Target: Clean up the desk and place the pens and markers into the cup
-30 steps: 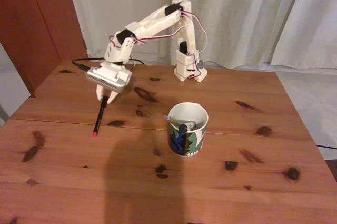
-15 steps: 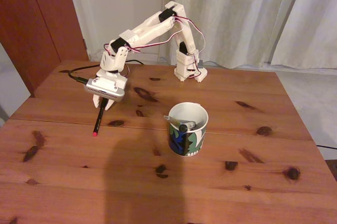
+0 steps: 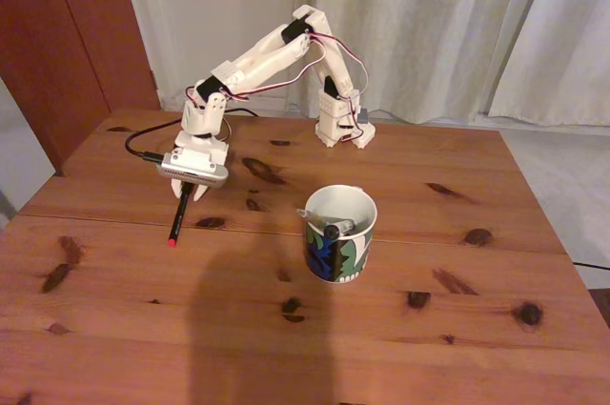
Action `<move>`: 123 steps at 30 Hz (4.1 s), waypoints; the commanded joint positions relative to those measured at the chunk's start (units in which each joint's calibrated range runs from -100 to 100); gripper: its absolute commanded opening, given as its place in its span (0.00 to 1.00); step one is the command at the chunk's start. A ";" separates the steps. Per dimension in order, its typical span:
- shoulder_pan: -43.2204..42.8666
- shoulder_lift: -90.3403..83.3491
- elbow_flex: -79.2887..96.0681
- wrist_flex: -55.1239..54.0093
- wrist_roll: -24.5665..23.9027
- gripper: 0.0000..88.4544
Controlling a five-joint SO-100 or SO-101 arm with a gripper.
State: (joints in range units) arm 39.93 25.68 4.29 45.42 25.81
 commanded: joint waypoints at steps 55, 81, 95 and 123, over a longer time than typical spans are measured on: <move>-12.79 -33.00 13.48 -0.90 -23.04 0.01; -35.15 -64.53 28.44 -7.87 -45.04 0.01; -39.17 -64.36 48.64 -34.19 -46.08 0.01; -36.92 -58.98 59.10 -44.77 -41.21 0.02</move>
State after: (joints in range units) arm 2.82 -33.14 63.74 2.12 -16.53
